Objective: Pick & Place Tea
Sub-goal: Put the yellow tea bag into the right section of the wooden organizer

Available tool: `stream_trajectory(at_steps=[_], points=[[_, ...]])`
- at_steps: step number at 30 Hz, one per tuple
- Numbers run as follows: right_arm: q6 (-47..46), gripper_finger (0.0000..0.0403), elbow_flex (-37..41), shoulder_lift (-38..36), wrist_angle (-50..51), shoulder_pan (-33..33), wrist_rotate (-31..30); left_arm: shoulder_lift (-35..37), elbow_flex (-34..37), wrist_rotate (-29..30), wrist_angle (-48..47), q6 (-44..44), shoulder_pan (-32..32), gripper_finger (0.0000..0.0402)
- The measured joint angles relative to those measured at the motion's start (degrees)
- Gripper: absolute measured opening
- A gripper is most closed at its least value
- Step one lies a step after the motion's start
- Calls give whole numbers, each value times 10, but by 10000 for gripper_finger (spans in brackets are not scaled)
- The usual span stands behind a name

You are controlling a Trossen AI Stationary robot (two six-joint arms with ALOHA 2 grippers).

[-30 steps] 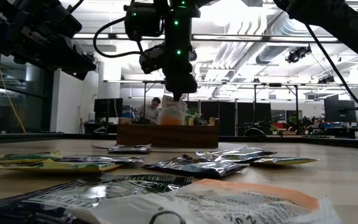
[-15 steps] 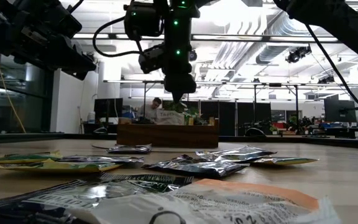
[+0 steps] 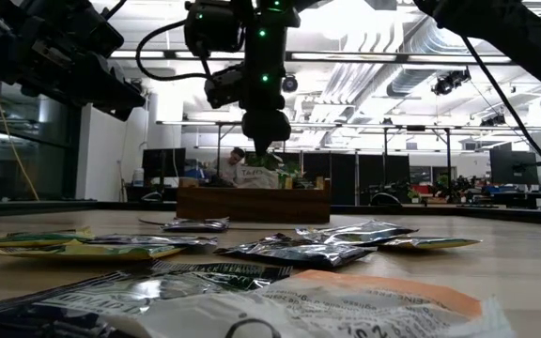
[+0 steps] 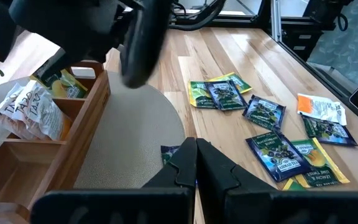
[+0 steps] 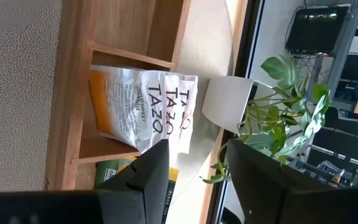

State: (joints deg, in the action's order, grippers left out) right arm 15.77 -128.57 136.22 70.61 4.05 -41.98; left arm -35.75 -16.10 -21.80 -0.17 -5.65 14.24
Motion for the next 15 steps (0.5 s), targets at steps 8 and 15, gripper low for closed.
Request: stream_trajectory(at_steps=[8, 15], points=[[12, 175, 0, -20, -2, -28, -8, 0, 0, 0, 0, 0, 0, 0], [-7, 173, 0, -23, -5, -73, 96, 0, 0, 0, 0, 0, 0, 0]])
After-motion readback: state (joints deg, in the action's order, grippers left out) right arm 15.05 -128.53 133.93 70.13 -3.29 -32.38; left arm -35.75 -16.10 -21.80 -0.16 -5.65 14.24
